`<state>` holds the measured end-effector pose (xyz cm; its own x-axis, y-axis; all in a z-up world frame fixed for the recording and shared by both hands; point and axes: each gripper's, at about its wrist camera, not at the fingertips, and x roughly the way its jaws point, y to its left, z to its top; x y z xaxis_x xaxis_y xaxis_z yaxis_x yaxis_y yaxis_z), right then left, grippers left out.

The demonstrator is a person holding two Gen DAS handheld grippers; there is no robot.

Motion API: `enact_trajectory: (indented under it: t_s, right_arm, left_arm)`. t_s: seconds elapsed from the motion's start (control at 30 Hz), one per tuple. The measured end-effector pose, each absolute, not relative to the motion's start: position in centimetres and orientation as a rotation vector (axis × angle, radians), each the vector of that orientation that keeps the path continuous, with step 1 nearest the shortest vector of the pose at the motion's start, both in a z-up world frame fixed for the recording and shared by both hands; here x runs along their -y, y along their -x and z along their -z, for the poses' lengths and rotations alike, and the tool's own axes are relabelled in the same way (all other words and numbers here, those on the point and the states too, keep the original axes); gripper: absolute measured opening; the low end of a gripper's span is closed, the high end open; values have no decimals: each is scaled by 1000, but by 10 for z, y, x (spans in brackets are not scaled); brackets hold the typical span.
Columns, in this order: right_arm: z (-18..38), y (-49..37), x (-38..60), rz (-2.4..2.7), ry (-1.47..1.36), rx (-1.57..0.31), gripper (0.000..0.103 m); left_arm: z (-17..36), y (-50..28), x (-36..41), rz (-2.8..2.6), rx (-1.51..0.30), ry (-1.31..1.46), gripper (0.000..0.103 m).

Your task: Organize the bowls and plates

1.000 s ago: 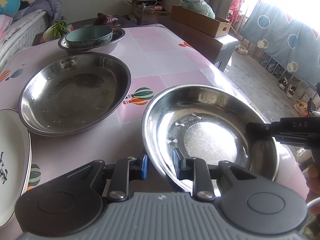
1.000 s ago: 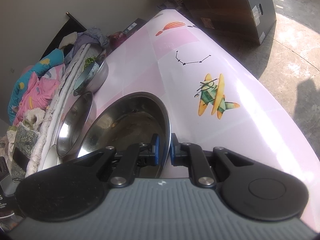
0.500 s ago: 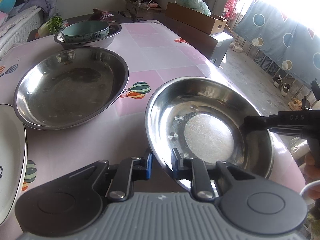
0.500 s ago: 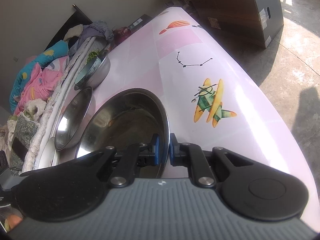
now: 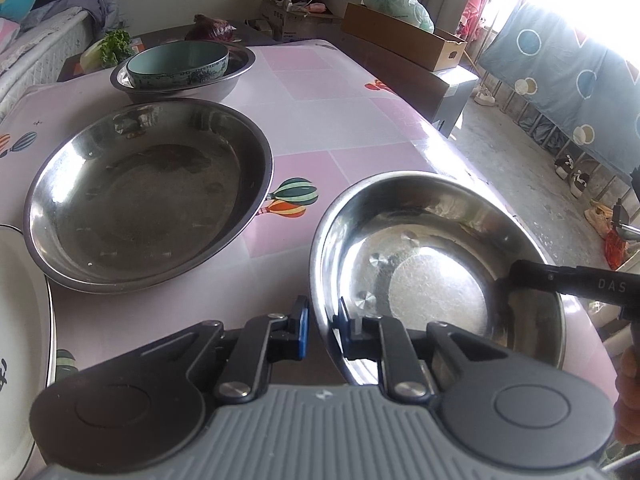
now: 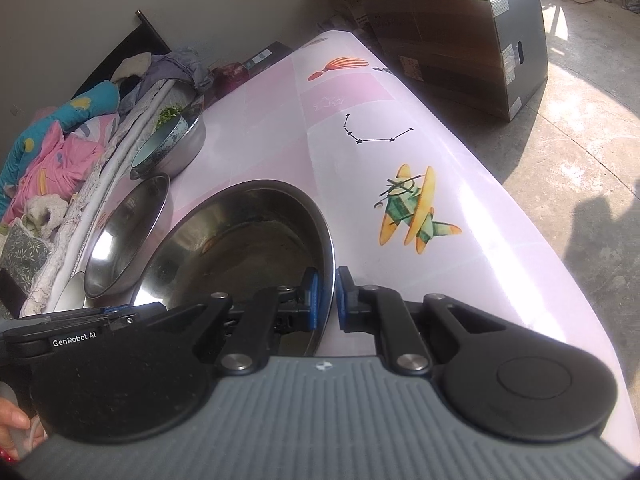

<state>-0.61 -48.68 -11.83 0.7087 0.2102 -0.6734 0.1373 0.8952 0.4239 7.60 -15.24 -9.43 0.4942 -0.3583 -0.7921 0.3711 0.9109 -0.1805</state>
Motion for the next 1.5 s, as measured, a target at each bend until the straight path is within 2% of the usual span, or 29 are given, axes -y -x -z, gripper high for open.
enact_trajectory:
  t_s: [1.5]
  right_arm:
    - [107,8,471,-17,-389,-723,8]
  left_arm:
    - [85,-66,150,404,-937,-40,16]
